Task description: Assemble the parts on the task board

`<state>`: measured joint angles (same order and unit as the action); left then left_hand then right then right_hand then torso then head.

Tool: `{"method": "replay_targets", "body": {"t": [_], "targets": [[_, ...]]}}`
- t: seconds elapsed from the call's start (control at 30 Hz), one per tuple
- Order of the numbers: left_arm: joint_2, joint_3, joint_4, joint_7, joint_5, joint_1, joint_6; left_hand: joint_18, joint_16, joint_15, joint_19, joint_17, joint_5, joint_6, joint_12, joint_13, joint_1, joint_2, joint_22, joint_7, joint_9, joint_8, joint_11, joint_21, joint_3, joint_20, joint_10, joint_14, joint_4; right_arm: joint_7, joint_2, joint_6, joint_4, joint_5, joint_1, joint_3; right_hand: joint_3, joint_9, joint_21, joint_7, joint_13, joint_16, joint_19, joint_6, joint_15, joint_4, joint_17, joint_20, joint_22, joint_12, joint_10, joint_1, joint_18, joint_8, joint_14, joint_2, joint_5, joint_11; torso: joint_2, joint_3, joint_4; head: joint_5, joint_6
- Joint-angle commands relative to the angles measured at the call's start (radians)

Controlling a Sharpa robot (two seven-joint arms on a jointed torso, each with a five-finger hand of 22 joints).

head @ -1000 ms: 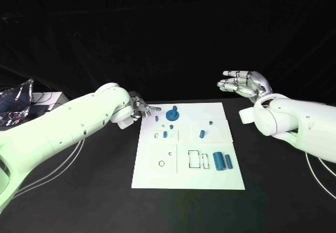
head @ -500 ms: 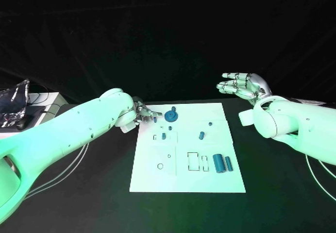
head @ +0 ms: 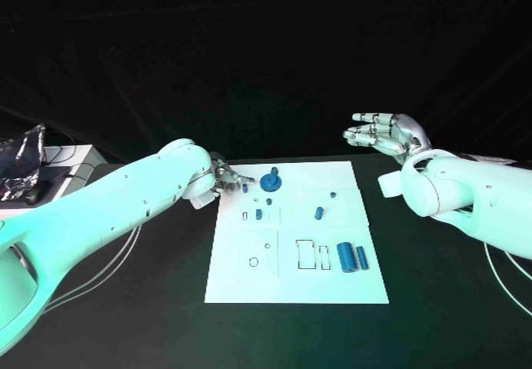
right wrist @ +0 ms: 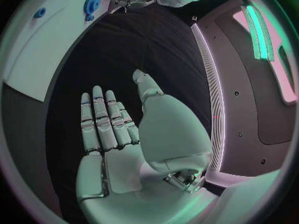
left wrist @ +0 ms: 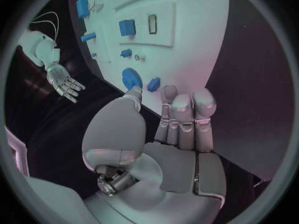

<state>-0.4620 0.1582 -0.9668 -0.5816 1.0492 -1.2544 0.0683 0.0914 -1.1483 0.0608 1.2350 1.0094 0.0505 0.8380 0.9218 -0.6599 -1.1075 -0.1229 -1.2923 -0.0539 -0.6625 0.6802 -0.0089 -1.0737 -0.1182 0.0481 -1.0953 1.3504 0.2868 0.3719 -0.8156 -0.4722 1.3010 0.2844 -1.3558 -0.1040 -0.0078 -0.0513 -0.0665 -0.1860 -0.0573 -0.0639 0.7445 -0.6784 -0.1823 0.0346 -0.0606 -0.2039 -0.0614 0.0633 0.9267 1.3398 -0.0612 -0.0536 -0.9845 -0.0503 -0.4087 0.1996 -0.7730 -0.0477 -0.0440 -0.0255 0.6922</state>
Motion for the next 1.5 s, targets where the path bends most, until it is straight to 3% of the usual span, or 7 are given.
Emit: {"method": "replay_targets", "body": {"t": [0.03,0.4,0.87,0.97,1.07,1.23,1.5], "targets": [[0.002,0.0,0.003,0.003,0.002,-0.001,0.021,0.014,-0.007,0.003,0.007,0.001,0.001,-0.006,0.005,0.001,-0.012,0.0,-0.002,-0.002,0.001,0.005,-0.004,-0.004,-0.018,-0.001,0.002,-0.002,-0.004,0.01,-0.001,0.005,0.002,0.004,-0.001,0.001,-0.001,0.001,0.002,-0.061,0.001,0.004,0.004,-0.003,0.002,0.005,0.001,0.003,0.001,-0.005,0.007,-0.004,-0.004,0.006,-0.007,0.0,-0.005,0.001,-0.001,-0.0001,0.0012,-0.001,0.001],[0.004,-0.001,0.009,0.004,-0.015,-0.001,0.028,0.013,-0.017,0.003,0.01,0.006,0.001,-0.005,0.009,0.002,-0.033,0.001,-0.009,-0.002,0.001,0.015,-0.004,-0.007,-0.098,-0.001,0.002,-0.002,-0.023,0.01,-0.001,0.005,0.001,0.004,-0.001,0.001,-0.001,0.001,0.002,-0.061,0.001,0.004,0.004,-0.003,0.002,0.005,0.001,0.003,0.001,-0.005,0.007,-0.004,-0.004,0.006,-0.007,0.0,-0.005,0.001,-0.001,0.0009,0.0,-0.002,0.003],[0.008,-0.004,0.012,0.015,-0.04,-0.001,0.036,0.012,-0.019,0.003,0.01,0.006,0.0,-0.005,0.01,0.003,-0.046,0.007,-0.014,-0.002,0.003,0.015,-0.005,-0.007,-0.118,-0.001,0.003,-0.003,-0.047,0.01,0.0,0.005,0.0,0.004,-0.001,0.001,-0.001,0.001,0.002,-0.061,0.001,0.004,0.004,-0.003,0.002,0.005,0.001,0.003,0.001,-0.005,0.007,-0.004,-0.004,0.006,-0.007,0.0,-0.005,0.001,-0.001,0.0005,0.0008,-0.005,0.006],[0.008,-0.005,0.011,0.018,-0.045,-0.001,0.04,0.012,-0.02,0.004,0.009,0.007,0.001,-0.006,0.01,0.003,-0.058,0.018,-0.014,-0.001,0.005,0.014,-0.006,-0.006,-0.133,-0.001,0.004,-0.004,-0.056,0.01,0.0,0.005,0.0,0.004,-0.001,0.001,-0.002,0.001,0.002,-0.062,0.001,0.005,0.003,-0.002,0.001,0.008,0.001,0.003,0.001,-0.005,0.007,-0.006,-0.003,0.006,-0.006,0.002,-0.006,0.002,-0.001,0.0005,0.0006,-0.005,0.006],[0.008,-0.006,0.009,0.02,-0.048,-0.001,0.044,0.011,-0.021,0.005,0.009,0.008,0.001,-0.008,0.009,0.004,-0.079,0.031,-0.015,0.001,0.009,0.007,-0.009,-0.005,-0.179,0.0,0.006,-0.005,-0.071,0.01,0.0,0.005,0.0,0.004,-0.001,0.001,-0.002,0.001,0.002,-0.062,0.001,0.005,0.003,-0.002,0.001,0.008,0.001,0.003,0.001,-0.005,0.007,-0.006,-0.003,0.006,-0.006,0.002,-0.006,0.002,-0.001,0.0008,0.0006,-0.005,0.006],[0.007,-0.007,0.007,0.023,-0.052,-0.001,0.05,0.009,-0.024,0.009,0.009,0.012,0.0,-0.005,0.006,0.004,-0.081,0.026,-0.019,0.004,0.022,-0.009,-0.012,-0.005,-0.31,0.003,0.009,-0.005,-0.11,0.01,0.0,0.005,-0.001,0.004,-0.001,0.001,-0.002,0.001,0.002,-0.062,0.001,0.005,0.003,-0.002,0.001,0.008,0.001,0.003,0.001,-0.005,0.007,-0.006,-0.003,0.006,-0.006,0.002,-0.006,0.002,-0.001,0.001,0.0007,-0.005,0.007],[0.005,-0.008,0.007,0.024,-0.056,-0.001,0.056,0.007,-0.03,0.01,0.008,0.021,0.001,-0.011,0.0,0.006,-0.06,0.036,-0.025,0.004,0.028,-0.024,-0.013,-0.004,-0.495,0.006,0.011,-0.006,-0.197,0.01,0.001,0.005,-0.002,0.004,-0.001,0.001,-0.002,0.001,0.002,-0.062,0.001,0.005,0.003,-0.002,0.001,0.008,0.001,0.003,0.001,-0.005,0.007,-0.006,-0.003,0.006,-0.006,0.002,-0.006,0.002,-0.001,0.0013,0.0003,-0.005,0.007]]}}
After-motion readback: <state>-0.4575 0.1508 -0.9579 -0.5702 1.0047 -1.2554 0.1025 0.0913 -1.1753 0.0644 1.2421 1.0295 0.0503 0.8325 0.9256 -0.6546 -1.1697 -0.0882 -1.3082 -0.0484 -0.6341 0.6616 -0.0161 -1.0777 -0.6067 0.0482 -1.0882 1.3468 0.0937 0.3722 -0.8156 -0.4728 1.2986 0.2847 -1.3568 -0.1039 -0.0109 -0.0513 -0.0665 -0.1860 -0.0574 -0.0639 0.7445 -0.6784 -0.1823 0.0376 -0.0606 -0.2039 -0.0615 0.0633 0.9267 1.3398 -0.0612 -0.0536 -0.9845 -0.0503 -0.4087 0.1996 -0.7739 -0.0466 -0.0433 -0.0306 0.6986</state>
